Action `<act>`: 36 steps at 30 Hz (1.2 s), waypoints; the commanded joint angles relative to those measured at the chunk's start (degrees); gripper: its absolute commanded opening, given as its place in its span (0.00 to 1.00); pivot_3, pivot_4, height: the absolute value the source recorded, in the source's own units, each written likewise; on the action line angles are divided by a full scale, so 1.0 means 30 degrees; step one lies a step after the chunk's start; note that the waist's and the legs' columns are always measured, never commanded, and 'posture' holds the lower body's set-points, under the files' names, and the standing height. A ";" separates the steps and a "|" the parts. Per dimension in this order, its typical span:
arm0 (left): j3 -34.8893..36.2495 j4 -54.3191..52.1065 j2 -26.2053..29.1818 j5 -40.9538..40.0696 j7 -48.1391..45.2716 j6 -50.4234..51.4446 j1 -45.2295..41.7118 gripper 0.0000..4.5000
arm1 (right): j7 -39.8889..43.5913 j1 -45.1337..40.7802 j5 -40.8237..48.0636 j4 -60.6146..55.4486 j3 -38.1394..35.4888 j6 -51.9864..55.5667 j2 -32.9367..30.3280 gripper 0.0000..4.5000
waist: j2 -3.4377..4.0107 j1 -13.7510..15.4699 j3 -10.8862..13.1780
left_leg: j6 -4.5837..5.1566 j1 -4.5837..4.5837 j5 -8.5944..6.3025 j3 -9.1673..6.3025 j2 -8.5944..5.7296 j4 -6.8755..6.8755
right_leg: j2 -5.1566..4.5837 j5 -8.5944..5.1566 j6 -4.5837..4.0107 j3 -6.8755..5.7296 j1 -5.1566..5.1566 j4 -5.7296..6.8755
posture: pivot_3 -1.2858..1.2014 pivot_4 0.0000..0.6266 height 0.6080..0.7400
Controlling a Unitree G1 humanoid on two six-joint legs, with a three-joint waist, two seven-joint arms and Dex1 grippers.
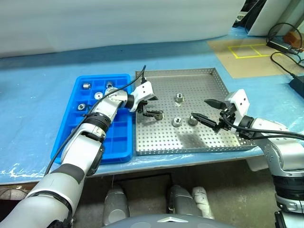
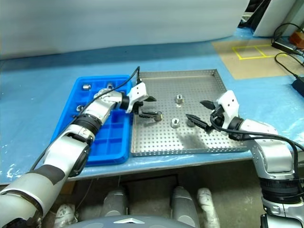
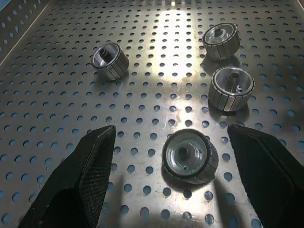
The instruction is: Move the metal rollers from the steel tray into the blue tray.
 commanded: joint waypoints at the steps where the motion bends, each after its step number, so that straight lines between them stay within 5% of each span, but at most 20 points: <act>1: -0.0124 -0.0013 -0.0336 0.0321 0.0212 -0.0035 -0.0158 0.88 | 0.0000 -0.0405 0.0005 -0.0058 0.0072 -0.0585 0.0008 0.96 | 0.0000 -0.0001 0.0000 | 0.0003 0.0000 -0.0002 0.0003 0.0000 0.0000 | -0.0002 0.0000 0.0000 0.0000 0.0000 -0.0002 | 0.42 0.24 1.00; 18: -0.0607 0.1476 -0.1039 0.1766 0.0527 0.0699 -0.0176 0.88 | -0.0456 0.0077 -0.0558 0.0236 0.0326 -0.1554 0.0273 0.96 | -0.0001 -0.0141 0.0001 | 0.0000 0.0039 -0.0006 0.0042 0.0016 -0.0010 | 0.0009 0.0000 0.0001 0.0012 -0.0001 -0.0003 | 0.41 0.24 1.00; 23: -0.0608 0.1688 -0.1244 0.1947 0.1022 0.0758 -0.0213 0.63 | -0.0499 0.0066 -0.0616 0.0291 0.0409 -0.1671 0.0379 0.96 | -0.0002 -0.0124 0.0001 | 0.0008 0.0031 -0.0011 0.0048 0.0011 -0.0011 | 0.0002 0.0000 0.0001 0.0013 -0.0001 -0.0022 | 0.41 0.24 1.00; 26: -0.0726 0.1603 -0.1139 0.2027 0.0601 0.0439 -0.0084 0.63 | -0.0431 0.0029 -0.0714 0.0476 0.0429 -0.1832 0.0364 0.96 | -0.0002 -0.0123 0.0001 | 0.0011 0.0026 -0.0013 0.0049 0.0015 -0.0022 | 0.0005 -0.0001 0.0001 0.0010 -0.0001 -0.0043 | 0.41 0.24 1.00; 30: -0.0416 0.1494 -0.1069 0.1866 0.0922 0.0353 -0.0066 0.44 | -0.0357 -0.0047 -0.0685 0.0574 0.0514 -0.1939 0.0430 0.96 | -0.0002 -0.0123 0.0001 | 0.0012 0.0025 -0.0013 0.0056 0.0013 -0.0045 | 0.0003 0.0000 0.0002 0.0011 -0.0001 -0.0066 | 0.41 0.24 1.00; 36: 0.0999 -0.0501 -0.0922 0.0088 0.0052 -0.0044 0.0165 0.44 | 0.0095 -0.0378 -0.0193 0.0281 0.0829 -0.1703 0.0485 0.96 | 0.0000 -0.0113 0.0008 | 0.0008 0.0025 -0.0011 0.0059 0.0015 -0.0080 | 0.0005 -0.0001 0.0001 0.0006 -0.0008 -0.0082 | 0.42 0.24 1.00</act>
